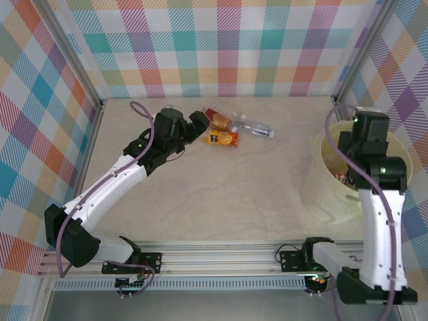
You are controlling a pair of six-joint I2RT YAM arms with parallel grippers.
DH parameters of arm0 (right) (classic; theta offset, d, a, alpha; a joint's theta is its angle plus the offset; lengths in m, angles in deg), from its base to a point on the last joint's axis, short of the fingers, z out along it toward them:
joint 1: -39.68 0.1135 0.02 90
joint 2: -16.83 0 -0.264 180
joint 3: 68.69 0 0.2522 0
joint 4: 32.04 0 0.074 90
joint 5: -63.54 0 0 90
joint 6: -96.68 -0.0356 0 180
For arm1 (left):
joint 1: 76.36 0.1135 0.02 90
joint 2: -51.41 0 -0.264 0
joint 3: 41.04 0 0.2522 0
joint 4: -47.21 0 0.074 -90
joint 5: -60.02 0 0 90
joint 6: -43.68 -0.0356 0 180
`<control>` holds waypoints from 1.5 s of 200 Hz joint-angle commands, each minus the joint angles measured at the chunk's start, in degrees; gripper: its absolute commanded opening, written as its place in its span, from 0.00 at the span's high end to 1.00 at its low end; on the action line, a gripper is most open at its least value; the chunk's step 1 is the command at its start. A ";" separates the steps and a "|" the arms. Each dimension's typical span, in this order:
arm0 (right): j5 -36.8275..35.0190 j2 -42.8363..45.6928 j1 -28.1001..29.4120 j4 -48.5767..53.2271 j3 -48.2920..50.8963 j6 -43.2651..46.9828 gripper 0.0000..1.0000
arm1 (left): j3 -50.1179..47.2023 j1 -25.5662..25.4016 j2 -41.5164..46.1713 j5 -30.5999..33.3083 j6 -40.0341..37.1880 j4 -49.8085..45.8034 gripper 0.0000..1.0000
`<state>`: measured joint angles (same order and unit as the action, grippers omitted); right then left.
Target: Put the plastic bottles in the bin
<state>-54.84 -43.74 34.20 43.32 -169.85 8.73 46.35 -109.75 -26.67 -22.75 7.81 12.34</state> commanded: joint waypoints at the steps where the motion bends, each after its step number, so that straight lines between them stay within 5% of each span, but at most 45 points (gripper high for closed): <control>1: 7.86 -2.88 -4.18 0.84 -1.18 -4.78 0.62 | -0.61 0.78 1.38 1.70 -1.33 -2.04 0.00; 31: 7.22 -5.09 -4.39 -2.33 -1.24 -8.34 0.31 | -0.69 1.01 1.39 3.08 -1.89 -3.44 0.00; 53: 12.26 -4.96 -4.38 -5.66 -0.26 -8.37 0.00 | -0.63 1.60 0.69 4.13 -2.50 -4.46 0.00; 110: 14.19 -1.93 -1.66 -2.46 -6.95 -10.45 0.00 | 0.09 6.03 -3.98 3.71 -5.99 -6.93 0.00; 155: 24.49 -5.32 16.90 -5.56 -10.87 -5.49 0.00 | -1.40 8.44 -5.58 -0.45 -8.49 -4.12 0.00; 183: 27.82 -15.43 26.30 -10.91 -11.45 0.95 0.00 | -2.98 8.61 -4.81 -2.21 -9.66 -3.34 0.00; 215: 35.85 -28.67 28.39 -19.60 -10.81 9.39 0.00 | -5.47 8.73 -2.87 -1.87 -10.09 -4.08 0.00; 300: 24.32 -63.73 26.26 -20.38 -27.27 26.03 0.10 | -10.84 9.57 3.02 1.48 -10.63 -6.26 0.00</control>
<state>-27.63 -103.30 61.87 23.74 -191.20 27.89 36.86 -101.35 -25.69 -23.08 -1.22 7.62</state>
